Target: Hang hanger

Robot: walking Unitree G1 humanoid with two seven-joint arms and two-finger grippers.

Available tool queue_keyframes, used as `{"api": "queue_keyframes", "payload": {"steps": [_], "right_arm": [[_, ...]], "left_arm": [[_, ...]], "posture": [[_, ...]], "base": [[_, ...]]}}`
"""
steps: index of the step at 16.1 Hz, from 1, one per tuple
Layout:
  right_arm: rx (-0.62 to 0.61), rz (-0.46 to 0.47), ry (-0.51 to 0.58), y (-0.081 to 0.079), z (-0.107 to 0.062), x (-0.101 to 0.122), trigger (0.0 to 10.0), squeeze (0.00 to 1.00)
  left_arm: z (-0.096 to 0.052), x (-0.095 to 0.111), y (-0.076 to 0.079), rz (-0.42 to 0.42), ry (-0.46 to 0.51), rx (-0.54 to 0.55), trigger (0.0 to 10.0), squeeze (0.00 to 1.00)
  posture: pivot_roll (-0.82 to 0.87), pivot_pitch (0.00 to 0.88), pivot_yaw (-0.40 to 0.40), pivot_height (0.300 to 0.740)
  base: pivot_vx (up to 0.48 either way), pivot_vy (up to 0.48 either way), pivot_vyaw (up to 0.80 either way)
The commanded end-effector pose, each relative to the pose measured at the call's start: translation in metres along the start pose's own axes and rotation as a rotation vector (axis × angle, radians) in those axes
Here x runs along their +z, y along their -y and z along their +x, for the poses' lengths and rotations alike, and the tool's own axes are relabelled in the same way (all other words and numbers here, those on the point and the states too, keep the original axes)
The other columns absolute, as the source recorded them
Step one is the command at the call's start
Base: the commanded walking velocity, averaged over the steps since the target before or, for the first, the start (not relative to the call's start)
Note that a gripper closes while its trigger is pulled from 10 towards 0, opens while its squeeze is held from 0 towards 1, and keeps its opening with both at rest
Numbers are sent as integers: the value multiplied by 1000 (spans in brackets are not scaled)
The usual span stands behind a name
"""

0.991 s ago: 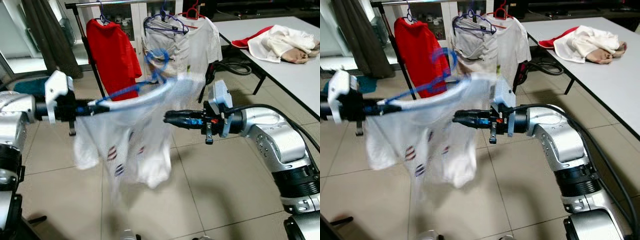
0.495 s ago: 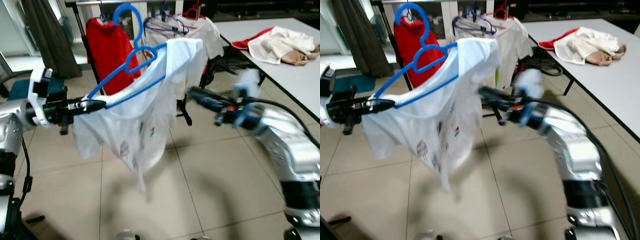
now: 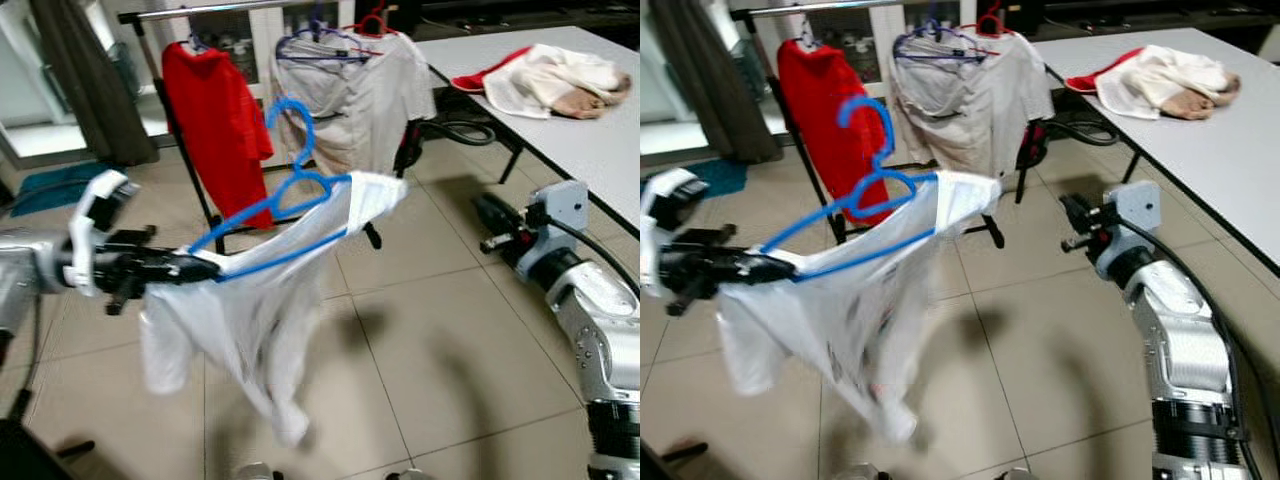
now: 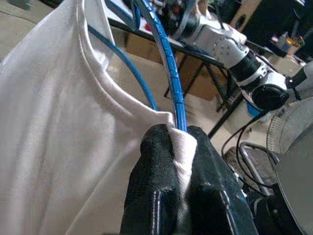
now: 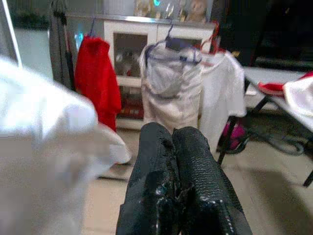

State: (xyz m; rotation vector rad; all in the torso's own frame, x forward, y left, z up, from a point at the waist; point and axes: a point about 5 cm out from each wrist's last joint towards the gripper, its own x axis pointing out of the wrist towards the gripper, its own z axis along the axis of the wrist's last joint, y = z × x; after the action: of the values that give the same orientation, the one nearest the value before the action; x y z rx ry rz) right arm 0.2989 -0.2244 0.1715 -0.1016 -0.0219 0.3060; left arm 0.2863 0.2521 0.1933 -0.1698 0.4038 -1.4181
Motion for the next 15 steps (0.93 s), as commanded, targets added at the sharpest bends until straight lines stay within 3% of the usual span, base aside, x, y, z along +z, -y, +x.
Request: {"api": "queue_keyframes", "payload": {"steps": [1,2,3,5,6,7,8,10,12,15], "right_arm": [[-12,5,23,-1,0,4,10000,0],[-59,12,0,-7,1,-4,10000,0],[-97,27,-52,-19,2,-16,10000,0],[-119,48,-89,-35,2,-28,10000,0],[-131,46,-150,-52,0,-43,10000,0],[-167,88,-196,-58,-2,-54,10000,0],[-216,166,-252,-67,-6,-68,10000,0],[-291,207,-259,-77,-13,-75,10000,0],[-381,206,-232,-73,-21,-72,10000,0],[-402,224,-203,-69,-25,-65,10000,0]], "left_arm": [[-1,9,-2,62,-12,17,0,0],[6,3,-20,166,-62,192,0,0],[14,-1,-31,213,-63,344,0,0],[26,-4,-37,233,1,462,0,0],[38,-11,-41,242,46,558,0,0],[44,-18,-43,203,69,617,9020,0],[54,-30,-46,130,84,692,10000,0],[70,-49,-46,111,156,818,10000,0],[81,-56,-35,89,281,796,10000,0],[87,-63,-24,75,291,813,10000,0]], "posture": [[-39,18,114,740],[-36,20,120,740],[-35,23,123,740],[-37,25,123,740],[-37,27,121,740],[-39,28,120,740],[-44,30,117,740],[-63,41,114,740],[-75,51,116,740],[-76,58,123,740]], "base": [[0,0,0],[0,0,0],[0,0,0],[0,0,0],[0,0,0],[0,0,0],[0,0,-800],[0,0,-800],[0,0,-800],[0,0,-800]]}}
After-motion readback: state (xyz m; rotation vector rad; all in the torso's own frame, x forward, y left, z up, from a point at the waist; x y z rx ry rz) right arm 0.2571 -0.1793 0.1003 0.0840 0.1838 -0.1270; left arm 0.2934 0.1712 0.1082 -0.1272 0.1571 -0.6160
